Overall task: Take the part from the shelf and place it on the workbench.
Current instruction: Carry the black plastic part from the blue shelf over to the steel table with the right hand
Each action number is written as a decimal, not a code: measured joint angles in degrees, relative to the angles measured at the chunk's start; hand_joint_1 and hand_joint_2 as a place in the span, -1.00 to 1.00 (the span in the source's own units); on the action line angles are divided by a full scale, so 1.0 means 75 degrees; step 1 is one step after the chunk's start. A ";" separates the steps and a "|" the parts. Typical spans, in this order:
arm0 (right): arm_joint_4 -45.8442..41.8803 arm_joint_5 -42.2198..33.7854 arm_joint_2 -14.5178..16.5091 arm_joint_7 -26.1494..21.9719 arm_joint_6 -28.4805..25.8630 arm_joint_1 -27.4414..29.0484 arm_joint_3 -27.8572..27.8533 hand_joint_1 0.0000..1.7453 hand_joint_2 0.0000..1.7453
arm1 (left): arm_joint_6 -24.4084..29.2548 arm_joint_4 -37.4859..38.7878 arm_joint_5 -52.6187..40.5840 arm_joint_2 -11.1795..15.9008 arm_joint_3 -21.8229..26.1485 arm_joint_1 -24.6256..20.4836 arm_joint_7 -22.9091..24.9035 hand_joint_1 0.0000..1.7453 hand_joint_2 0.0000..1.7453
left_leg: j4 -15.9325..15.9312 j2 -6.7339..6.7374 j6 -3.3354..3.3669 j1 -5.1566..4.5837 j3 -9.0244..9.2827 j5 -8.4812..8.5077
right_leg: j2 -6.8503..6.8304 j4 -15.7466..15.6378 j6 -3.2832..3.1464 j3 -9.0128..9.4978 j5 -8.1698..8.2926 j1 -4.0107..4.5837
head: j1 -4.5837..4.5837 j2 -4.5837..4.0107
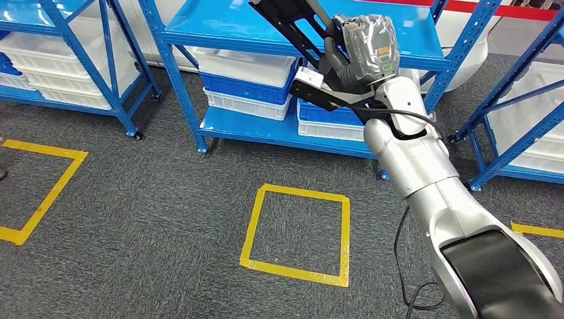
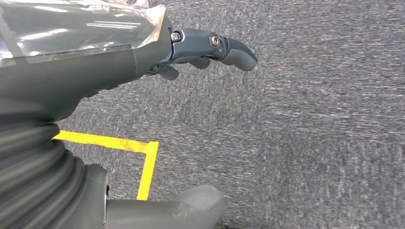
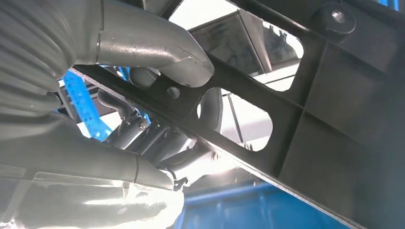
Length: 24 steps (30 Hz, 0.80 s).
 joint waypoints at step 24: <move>-0.0073 0.0006 -0.0031 0.0060 0.0075 0.0141 -0.0144 0.96 1.00 | -0.0079 0.0006 -0.0006 0.0045 0.0009 0.0007 -0.0058 -1.00 1.00 | -0.0015 -0.0011 0.0066 0.0124 0.0570 -0.0559 | -0.0016 0.2129 0.0110 -0.1820 -0.0210 -0.0224 | 0.0030 0.0000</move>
